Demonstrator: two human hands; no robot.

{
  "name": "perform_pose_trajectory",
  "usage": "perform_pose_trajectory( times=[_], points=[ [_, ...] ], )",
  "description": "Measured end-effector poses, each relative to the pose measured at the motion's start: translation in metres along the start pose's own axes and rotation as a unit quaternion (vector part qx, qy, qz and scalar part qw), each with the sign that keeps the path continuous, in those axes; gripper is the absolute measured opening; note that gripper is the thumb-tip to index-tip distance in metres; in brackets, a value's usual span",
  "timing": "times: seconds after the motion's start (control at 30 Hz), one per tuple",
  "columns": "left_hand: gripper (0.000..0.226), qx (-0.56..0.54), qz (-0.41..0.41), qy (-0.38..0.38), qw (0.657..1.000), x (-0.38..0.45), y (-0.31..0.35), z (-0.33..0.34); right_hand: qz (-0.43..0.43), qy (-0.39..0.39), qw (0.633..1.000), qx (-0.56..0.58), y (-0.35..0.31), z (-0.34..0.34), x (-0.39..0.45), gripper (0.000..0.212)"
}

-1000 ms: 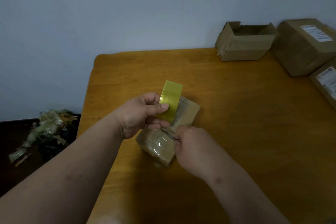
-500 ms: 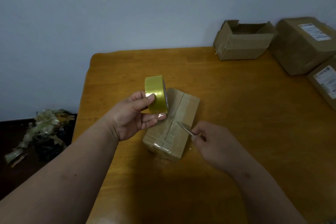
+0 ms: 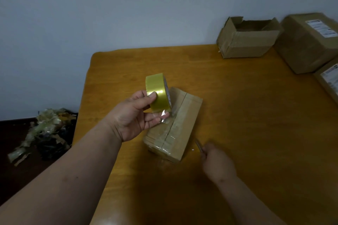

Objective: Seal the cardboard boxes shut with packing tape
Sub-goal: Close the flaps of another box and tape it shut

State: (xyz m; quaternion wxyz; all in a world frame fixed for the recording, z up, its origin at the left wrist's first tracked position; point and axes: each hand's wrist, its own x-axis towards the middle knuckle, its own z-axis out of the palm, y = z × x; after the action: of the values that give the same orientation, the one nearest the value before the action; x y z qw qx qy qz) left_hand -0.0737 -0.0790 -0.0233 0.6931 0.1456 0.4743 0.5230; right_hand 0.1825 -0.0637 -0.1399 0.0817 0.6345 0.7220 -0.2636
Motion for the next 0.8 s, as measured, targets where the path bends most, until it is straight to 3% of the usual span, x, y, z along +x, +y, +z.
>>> perform_pose_trajectory(
  times=[0.13,0.23,0.33,0.43,0.5,0.57,0.67,0.73,0.8],
  points=[
    [0.046,-0.002,0.001,0.001,1.0,0.0,0.0,0.001,-0.023,0.018,0.999,-0.038,0.001,0.015,-0.001,0.024],
    [0.047,-0.002,0.004,0.001,1.0,0.001,0.0,0.0,-0.002,0.118,0.976,0.181,-0.015,-0.01,-0.006,0.025],
    [0.042,-0.011,0.008,0.004,1.0,0.003,0.0,-0.002,-0.104,0.132,0.927,0.335,-0.052,-0.043,-0.014,0.028],
    [0.037,-0.01,0.01,0.008,1.0,0.003,-0.001,0.0,-0.201,0.044,0.952,0.227,-0.082,-0.059,-0.021,0.057],
    [0.031,-0.009,0.007,0.008,1.0,0.003,0.0,0.0,-0.233,0.035,0.966,0.111,-0.091,-0.058,-0.019,0.062],
    [0.023,-0.007,0.007,0.009,1.0,0.002,0.0,-0.001,-0.25,0.05,0.964,0.072,-0.093,-0.053,-0.019,0.045],
    [0.021,-0.004,0.011,0.009,1.0,0.002,0.0,-0.002,-0.277,0.073,0.951,0.115,-0.093,-0.048,-0.02,0.006],
    [0.026,-0.005,0.014,0.008,1.0,0.001,0.001,-0.004,-0.255,0.029,0.948,0.188,-0.092,-0.047,-0.021,0.017],
    [0.034,-0.009,0.022,0.009,1.0,0.0,0.002,-0.006,-0.205,-0.014,0.941,0.269,-0.091,-0.048,-0.02,0.009]
  ],
)
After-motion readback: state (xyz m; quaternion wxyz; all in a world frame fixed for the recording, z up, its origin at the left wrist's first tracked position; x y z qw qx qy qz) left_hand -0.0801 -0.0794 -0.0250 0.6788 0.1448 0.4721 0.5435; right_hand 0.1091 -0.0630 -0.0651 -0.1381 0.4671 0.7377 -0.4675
